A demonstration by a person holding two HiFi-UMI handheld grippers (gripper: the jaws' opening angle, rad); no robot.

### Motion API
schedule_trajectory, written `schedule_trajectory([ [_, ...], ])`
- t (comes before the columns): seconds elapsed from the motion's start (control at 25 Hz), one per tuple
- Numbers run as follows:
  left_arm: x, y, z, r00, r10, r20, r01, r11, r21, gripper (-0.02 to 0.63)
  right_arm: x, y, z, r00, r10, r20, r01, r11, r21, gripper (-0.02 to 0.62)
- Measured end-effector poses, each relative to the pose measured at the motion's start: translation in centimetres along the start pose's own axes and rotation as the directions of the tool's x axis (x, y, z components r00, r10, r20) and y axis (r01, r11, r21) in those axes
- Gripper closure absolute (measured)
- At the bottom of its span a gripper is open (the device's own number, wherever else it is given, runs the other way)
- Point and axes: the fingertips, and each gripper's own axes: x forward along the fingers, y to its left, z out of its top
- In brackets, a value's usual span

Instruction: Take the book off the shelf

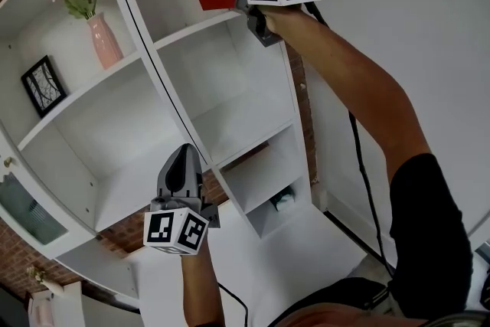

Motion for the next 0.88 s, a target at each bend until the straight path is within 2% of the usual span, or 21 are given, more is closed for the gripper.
schedule_trajectory([
  [0.32, 0.7, -2.6, 0.8, 0.999, -0.031, 0.013, 0.031, 1.000, 0.003, 0.607, -11.3, 1.7, 1.9, 0.982, 0.090, 0.168, -0.082, 0.995, -0.052, 0.439],
  [0.48, 0.9, -3.8, 0.9, 0.998, -0.046, 0.031, 0.046, 0.999, 0.017, 0.607, -17.0, 2.9, 1.3, 0.969, 0.114, 0.219, -0.104, 0.993, -0.058, 0.439],
  [0.64, 0.9, -5.1, 0.2, 0.998, -0.060, 0.034, 0.059, 0.998, 0.017, 0.607, -21.0, 4.2, -2.0, 0.973, 0.116, 0.200, -0.109, 0.993, -0.043, 0.439],
  [0.88, 0.5, -6.4, -0.7, 0.997, -0.057, 0.043, 0.056, 0.998, 0.028, 0.607, -25.1, 6.1, -8.9, 0.978, 0.116, 0.171, -0.131, 0.988, 0.083, 0.439],
])
